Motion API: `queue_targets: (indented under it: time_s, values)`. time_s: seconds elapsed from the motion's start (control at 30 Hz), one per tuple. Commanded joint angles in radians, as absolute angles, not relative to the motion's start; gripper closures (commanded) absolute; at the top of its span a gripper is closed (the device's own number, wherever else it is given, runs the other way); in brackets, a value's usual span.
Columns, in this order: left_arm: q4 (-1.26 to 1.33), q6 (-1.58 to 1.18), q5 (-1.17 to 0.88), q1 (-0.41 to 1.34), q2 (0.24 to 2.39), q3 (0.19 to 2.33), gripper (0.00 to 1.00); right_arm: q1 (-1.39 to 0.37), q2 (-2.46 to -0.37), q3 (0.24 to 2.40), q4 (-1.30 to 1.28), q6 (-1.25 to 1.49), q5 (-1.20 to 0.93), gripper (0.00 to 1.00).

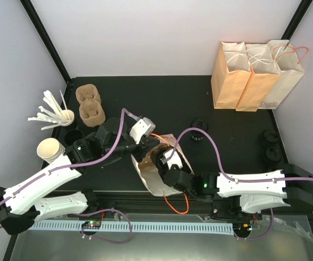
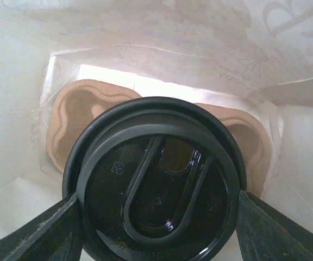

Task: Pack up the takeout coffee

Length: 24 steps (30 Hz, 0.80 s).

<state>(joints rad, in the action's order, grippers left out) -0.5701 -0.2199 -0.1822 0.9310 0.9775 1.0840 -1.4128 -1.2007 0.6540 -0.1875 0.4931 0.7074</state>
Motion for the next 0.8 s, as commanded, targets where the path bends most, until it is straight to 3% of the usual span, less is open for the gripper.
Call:
queue_targets:
  time_s: [0.0,0.27,0.5,0.77]
  values:
    - [-0.485,-0.324,-0.125,0.943,0.966,1.100,0.98,-1.452,-1.225,0.693,-0.209,0.504,0.813,0.57]
    - [-0.469,-0.358,-0.081,0.961,1.011,1.111,0.98,-1.485,-1.340,0.873,-0.367,0.517,0.879,0.59]
    - [-0.494,-0.407,-0.019,0.968,1.018,1.110,0.98,-1.485,-1.423,1.010,-0.636,0.753,0.885,0.66]
    - [-0.452,-0.408,-0.107,0.969,0.999,1.097,0.98,-1.414,-1.412,0.928,-0.519,0.782,0.748,0.63]
